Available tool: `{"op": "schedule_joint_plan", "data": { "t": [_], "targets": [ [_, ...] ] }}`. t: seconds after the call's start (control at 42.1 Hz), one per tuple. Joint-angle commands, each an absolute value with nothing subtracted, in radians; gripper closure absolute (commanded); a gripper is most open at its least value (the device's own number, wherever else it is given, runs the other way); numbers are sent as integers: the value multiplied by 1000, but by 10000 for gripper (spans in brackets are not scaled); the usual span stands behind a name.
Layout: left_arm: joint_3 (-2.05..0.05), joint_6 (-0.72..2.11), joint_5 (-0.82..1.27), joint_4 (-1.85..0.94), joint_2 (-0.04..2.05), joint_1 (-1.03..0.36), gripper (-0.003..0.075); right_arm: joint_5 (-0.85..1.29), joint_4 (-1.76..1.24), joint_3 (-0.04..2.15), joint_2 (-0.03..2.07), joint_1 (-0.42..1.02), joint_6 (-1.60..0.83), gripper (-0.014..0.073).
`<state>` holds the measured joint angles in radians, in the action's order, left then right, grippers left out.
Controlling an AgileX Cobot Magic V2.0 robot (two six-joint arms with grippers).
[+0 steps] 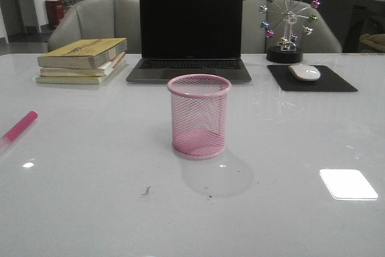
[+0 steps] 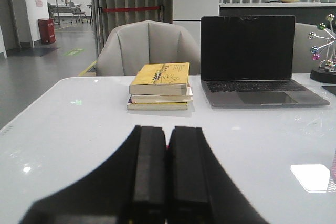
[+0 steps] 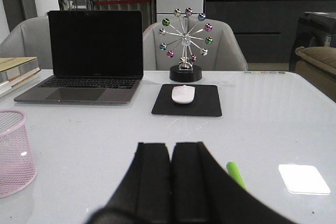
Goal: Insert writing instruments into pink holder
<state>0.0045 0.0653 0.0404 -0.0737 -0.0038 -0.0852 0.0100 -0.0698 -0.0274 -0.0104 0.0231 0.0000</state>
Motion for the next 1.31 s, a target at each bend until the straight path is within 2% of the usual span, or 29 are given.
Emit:
{"op": "schedule_joint_plan", "data": {
  "t": [0.0, 0.309, 0.523, 0.666, 0.927, 1.284],
  "targets": [
    [10, 65, -52, -78, -22, -91, 629, -85, -75, -23, -30, 16, 0, 536],
    [-61, 65, -82, -103, -22, -93, 629, -107, -74, 45, -30, 16, 0, 536],
    [-307, 65, 143, -110, -20, -93, 629, 73, -47, 316, -8, 16, -17, 536],
    [-479, 65, 222, -111, 12, -93, 629, 196, 0, 501, 76, 16, -18, 536],
    [-711, 65, 399, -139, 230, -93, 629, 402, 9, 728, 289, 16, -18, 536],
    [-737, 65, 622, -143, 496, -93, 629, 674, 0, 712, 481, 16, -17, 536]
  ]
}}
